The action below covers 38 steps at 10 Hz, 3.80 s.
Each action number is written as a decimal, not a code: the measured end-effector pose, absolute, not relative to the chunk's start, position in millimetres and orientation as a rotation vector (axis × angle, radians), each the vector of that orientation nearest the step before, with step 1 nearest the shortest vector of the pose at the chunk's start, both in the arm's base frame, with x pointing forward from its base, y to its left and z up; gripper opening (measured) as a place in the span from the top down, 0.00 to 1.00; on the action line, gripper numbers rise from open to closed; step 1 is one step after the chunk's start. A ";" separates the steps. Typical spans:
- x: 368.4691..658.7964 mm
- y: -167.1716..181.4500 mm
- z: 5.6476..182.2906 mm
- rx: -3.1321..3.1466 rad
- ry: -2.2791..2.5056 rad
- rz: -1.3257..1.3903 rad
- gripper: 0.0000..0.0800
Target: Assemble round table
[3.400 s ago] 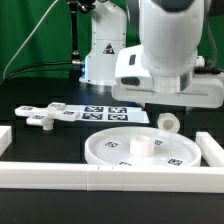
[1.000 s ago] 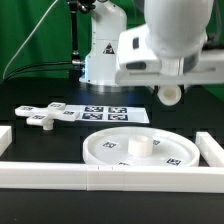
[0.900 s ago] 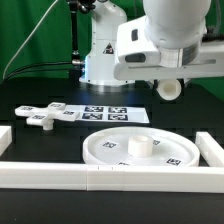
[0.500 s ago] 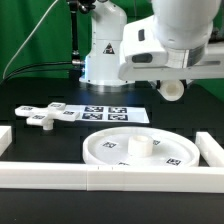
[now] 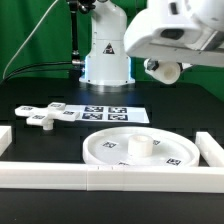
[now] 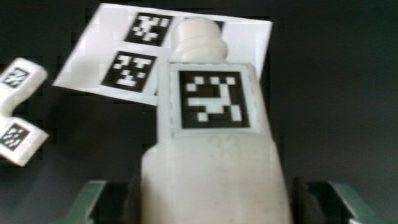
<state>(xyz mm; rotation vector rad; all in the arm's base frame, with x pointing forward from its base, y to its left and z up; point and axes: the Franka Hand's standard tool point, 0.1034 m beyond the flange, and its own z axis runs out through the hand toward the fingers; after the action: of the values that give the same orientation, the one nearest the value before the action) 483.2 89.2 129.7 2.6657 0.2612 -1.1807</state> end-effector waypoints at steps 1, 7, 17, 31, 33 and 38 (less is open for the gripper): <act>482.7 91.6 127.8 2.667 0.274 -1.181 0.49; 505.4 100.2 129.2 2.883 0.096 -0.937 0.49; 536.4 103.8 137.8 3.186 0.017 0.049 0.49; 563.8 39.9 119.1 3.004 0.223 0.885 0.49; 563.9 36.4 117.5 2.975 0.215 0.949 0.49; 557.4 33.8 94.0 3.015 0.207 0.847 0.49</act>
Offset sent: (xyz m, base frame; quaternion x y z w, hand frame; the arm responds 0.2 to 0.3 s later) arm -0.0108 0.0038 0.0014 0.0937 -0.0363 0.1334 0.9860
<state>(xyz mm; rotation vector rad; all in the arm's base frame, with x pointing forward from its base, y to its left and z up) 557.4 33.8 94.0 3.0151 0.2067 0.8468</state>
